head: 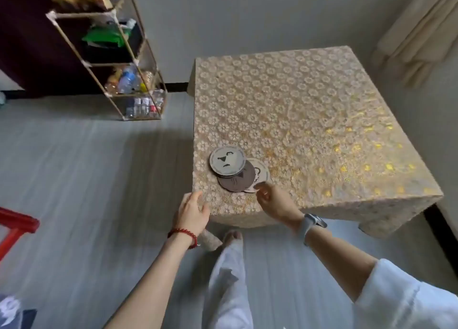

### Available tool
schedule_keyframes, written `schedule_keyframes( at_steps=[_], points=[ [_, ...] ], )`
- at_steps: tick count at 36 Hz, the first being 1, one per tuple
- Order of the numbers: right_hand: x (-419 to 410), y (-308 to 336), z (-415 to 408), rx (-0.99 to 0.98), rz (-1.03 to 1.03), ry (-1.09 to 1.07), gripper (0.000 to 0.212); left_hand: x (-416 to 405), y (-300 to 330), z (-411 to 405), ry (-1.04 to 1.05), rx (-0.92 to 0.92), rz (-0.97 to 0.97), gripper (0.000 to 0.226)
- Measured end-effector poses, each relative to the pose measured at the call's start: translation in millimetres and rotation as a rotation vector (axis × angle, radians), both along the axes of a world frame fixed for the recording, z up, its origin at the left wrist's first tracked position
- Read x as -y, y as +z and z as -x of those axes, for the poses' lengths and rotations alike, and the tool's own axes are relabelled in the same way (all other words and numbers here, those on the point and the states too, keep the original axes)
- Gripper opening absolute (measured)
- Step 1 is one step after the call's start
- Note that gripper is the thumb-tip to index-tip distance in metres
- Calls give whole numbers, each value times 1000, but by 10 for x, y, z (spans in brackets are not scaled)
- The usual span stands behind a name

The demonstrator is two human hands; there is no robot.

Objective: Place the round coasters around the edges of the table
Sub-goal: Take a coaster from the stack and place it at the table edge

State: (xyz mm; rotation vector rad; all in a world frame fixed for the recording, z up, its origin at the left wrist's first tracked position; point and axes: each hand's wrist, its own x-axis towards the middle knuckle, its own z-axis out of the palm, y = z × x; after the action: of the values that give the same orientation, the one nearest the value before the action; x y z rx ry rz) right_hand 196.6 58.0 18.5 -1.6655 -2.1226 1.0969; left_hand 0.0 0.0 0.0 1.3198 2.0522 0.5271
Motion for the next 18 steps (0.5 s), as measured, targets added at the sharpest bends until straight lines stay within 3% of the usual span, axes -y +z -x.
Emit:
schedule_keyframes(
  at_steps=[5, 10, 18],
  points=[
    [-967, -420, 339, 60, 29, -14, 28, -926, -412, 190, -4, 56, 87, 47],
    [-1616, -697, 631, 209, 137, 20, 45, -1541, -722, 407, -25, 73, 130, 55],
    [-2008, -1046, 834, 377, 179, 182, 66, -2082, -1161, 667, -266, -172, 316, 73]
  ],
)
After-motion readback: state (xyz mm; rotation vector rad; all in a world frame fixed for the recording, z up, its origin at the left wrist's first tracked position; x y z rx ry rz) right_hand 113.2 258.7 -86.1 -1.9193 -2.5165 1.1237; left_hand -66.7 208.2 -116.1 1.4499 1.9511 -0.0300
